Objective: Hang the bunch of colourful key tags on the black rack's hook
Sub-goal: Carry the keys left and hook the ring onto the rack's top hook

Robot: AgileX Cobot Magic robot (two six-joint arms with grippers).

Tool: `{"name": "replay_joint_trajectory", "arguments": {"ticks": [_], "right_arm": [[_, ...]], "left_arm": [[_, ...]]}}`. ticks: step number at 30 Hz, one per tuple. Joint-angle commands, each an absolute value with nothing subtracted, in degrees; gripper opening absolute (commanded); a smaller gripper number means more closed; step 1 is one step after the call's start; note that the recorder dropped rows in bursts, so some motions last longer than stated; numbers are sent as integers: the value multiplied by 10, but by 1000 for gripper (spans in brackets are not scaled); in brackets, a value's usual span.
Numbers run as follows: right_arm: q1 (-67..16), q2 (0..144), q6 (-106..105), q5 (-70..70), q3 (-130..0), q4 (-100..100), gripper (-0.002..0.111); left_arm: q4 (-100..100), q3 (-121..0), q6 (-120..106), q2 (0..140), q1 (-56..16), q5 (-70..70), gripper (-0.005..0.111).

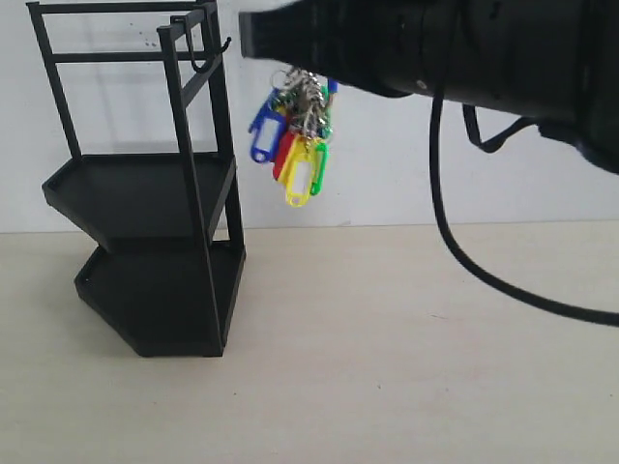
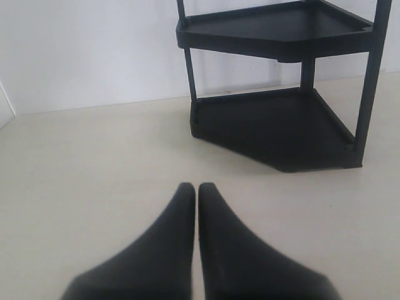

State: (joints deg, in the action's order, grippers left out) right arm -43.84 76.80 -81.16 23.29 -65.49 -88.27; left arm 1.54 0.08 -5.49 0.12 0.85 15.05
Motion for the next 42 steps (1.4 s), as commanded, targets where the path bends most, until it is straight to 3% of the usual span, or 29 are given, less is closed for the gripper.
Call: {"name": "replay_joint_trajectory", "arguments": {"ticks": [1, 3, 6, 42], "right_arm": [[-440, 772, -980, 288, -665, -999, 0], [-439, 772, -914, 292, -667, -999, 0], [-440, 773, -978, 214, -667, -999, 0], [-439, 989, -1013, 273, -902, -999, 0]], "left_arm": [[13, 0, -56, 0, 8, 146, 4], [13, 0, -56, 0, 8, 146, 4], [13, 0, -56, 0, 8, 146, 4], [13, 0, -56, 0, 8, 146, 4]]}}
